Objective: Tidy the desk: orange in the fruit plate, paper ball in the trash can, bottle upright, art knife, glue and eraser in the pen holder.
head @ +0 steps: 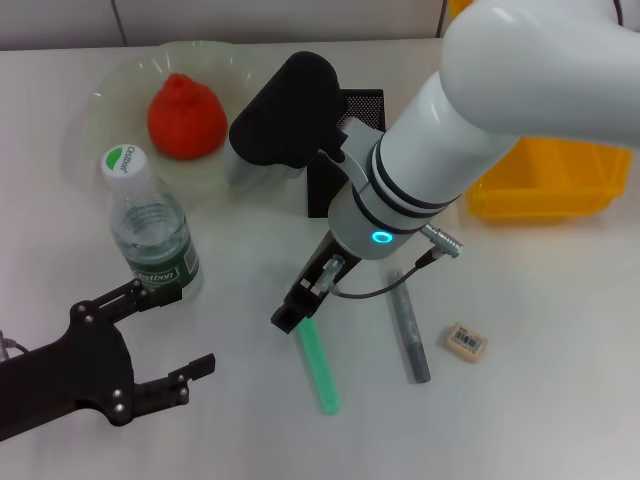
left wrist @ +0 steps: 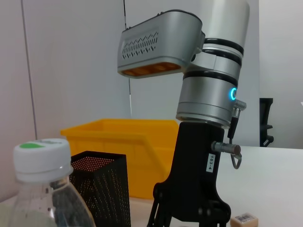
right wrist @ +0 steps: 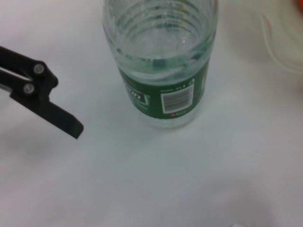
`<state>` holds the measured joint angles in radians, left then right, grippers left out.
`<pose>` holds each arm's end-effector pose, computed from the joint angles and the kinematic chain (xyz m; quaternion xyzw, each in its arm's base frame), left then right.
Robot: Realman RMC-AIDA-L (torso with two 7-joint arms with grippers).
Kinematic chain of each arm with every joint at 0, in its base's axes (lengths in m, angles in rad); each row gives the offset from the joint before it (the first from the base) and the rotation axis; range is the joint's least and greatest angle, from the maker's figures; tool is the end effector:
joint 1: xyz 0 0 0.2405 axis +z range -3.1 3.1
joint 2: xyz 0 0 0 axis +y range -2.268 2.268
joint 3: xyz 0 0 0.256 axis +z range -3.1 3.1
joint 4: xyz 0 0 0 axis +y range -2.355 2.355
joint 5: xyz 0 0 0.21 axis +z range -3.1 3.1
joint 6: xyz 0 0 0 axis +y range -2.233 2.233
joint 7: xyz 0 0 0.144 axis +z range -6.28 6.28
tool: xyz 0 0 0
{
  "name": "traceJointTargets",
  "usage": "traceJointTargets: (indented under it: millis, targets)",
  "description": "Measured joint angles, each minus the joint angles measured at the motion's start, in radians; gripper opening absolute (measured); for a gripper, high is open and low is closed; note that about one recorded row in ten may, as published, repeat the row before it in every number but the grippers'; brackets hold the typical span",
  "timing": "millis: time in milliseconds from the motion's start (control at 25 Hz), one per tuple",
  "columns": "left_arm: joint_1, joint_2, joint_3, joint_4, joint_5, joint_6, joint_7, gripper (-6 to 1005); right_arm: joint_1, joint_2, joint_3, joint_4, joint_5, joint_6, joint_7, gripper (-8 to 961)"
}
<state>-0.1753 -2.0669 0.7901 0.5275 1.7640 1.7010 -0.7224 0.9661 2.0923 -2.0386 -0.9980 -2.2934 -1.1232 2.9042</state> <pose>-0.3279 0.2106 -0.0092 -0.9301 -0.0785 -0.2894 0.2122 0.0889 0.3376 -0.1432 -0.9479 0.2332 -0.1884 0.1081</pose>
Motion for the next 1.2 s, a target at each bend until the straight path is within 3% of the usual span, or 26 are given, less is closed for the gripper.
traceJointTargets:
  millis: [240, 560, 1000, 1200]
  targets:
    - [-0.002, 0.001, 0.000, 0.000, 0.000, 0.000, 0.000, 813, 0.016, 0.000, -0.014, 0.041, 0.040, 0.022, 0.000, 685]
    - [-0.003, 0.001, -0.002, 0.000, 0.001, -0.001, 0.000, 812, 0.021, 0.000, -0.039, 0.050, 0.044, 0.030, 0.007, 579]
    - [-0.007, 0.001, -0.003, 0.000, 0.002, -0.001, 0.000, 813, 0.024, 0.000, -0.040, 0.065, 0.048, 0.028, 0.004, 557]
    - [-0.011, 0.001, -0.003, 0.000, 0.001, -0.006, 0.000, 812, 0.036, 0.000, -0.040, 0.074, 0.048, 0.017, 0.001, 420]
